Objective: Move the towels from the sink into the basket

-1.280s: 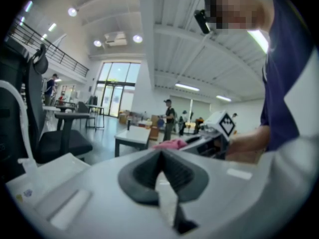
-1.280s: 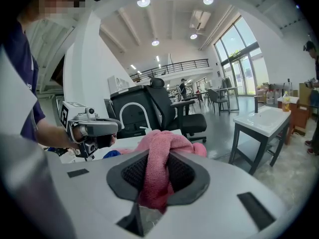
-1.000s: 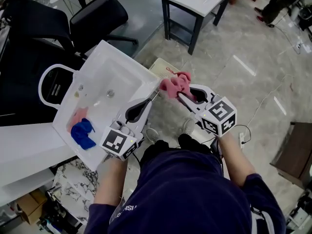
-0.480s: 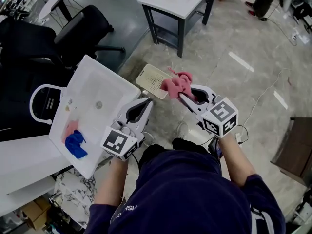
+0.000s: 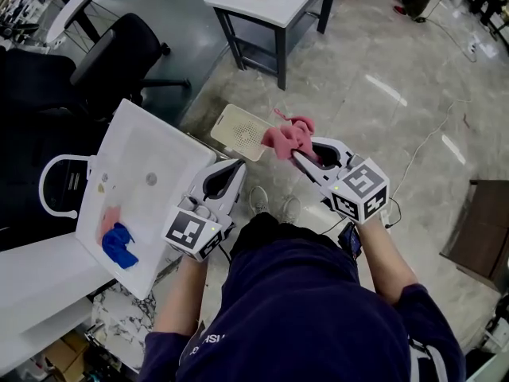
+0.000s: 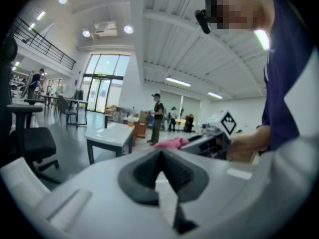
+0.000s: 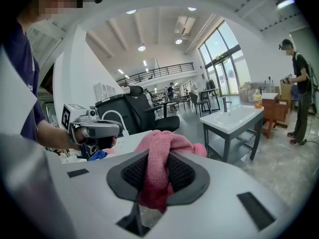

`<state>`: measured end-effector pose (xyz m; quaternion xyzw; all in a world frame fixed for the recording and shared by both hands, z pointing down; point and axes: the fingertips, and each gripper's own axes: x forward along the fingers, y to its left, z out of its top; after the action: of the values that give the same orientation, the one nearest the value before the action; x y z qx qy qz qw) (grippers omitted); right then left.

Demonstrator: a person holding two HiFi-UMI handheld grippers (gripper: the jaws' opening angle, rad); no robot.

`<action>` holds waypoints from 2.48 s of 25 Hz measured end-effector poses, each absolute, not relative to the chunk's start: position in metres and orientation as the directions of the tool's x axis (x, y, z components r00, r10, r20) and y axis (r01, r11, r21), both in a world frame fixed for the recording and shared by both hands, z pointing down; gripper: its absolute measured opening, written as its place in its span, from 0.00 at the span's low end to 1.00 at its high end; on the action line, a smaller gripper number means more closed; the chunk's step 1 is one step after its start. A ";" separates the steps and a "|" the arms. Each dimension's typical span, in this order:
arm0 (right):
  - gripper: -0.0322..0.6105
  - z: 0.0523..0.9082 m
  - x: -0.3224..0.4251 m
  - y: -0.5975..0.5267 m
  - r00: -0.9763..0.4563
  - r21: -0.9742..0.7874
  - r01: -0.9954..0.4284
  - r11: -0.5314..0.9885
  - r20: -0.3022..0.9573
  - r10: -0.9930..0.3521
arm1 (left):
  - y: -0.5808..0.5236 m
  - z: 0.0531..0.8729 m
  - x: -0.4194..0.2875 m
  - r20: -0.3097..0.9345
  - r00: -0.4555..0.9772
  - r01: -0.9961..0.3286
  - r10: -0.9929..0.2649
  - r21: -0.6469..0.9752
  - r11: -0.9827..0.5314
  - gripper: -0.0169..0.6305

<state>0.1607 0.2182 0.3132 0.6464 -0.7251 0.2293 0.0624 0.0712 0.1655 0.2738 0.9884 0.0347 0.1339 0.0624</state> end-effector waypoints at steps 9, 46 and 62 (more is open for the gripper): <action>0.18 0.321 0.194 0.205 -0.081 -0.247 -0.969 -0.027 0.416 -0.906 | 0.146 0.278 0.117 0.234 0.955 0.147 0.180 0.153 -0.977 0.03; 0.18 0.310 0.283 0.011 -0.203 -0.194 -0.973 0.127 0.447 -0.871 | -0.039 0.281 0.205 0.183 0.983 -0.012 0.024 0.191 -0.982 0.03; 0.18 0.339 0.360 -0.012 -0.542 -0.255 -0.840 0.479 0.438 -0.717 | -0.039 0.303 0.258 0.262 0.885 -0.436 -0.386 0.171 -0.884 0.03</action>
<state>0.3598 -0.0123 0.3387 0.4584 -0.8490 0.2243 0.1369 0.2578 -0.0391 0.3026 0.9641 -0.2130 0.1107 0.1134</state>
